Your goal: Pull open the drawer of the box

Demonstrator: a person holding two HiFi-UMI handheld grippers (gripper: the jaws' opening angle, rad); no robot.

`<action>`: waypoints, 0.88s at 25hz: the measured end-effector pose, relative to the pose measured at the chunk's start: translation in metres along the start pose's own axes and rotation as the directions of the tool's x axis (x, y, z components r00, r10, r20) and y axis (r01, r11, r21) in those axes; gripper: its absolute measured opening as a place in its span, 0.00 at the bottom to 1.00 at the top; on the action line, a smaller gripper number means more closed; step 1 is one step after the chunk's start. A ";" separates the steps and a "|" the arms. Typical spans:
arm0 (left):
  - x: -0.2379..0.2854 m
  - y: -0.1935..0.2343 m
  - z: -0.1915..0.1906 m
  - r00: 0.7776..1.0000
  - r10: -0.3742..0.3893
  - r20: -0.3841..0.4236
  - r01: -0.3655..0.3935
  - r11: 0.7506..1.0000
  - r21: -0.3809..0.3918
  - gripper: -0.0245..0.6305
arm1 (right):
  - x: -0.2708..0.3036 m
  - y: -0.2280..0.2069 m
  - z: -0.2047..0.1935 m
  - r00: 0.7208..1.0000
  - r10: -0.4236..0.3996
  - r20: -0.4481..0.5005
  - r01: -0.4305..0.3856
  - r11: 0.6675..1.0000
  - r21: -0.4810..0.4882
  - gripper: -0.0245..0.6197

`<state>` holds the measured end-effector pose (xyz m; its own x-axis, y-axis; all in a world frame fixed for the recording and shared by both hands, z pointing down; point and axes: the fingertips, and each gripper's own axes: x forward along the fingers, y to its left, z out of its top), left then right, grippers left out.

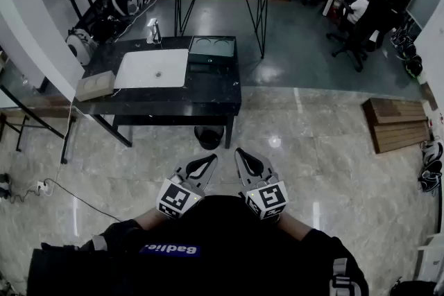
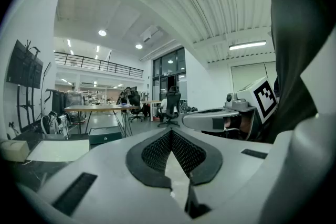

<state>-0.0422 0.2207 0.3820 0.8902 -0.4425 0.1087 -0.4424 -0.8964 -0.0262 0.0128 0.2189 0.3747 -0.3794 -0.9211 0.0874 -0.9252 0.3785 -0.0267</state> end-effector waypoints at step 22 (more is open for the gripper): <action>0.010 -0.010 -0.004 1.000 0.001 -0.010 -0.001 1.000 0.002 0.04 | -0.011 -0.011 -0.004 1.000 0.000 0.003 0.000 1.000 0.025 0.04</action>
<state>-0.0295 0.2259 0.3872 0.8884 -0.4434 0.1185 -0.4434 -0.8959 -0.0284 0.0276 0.2255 0.3776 -0.3796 -0.9213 0.0841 -0.9250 0.3764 -0.0518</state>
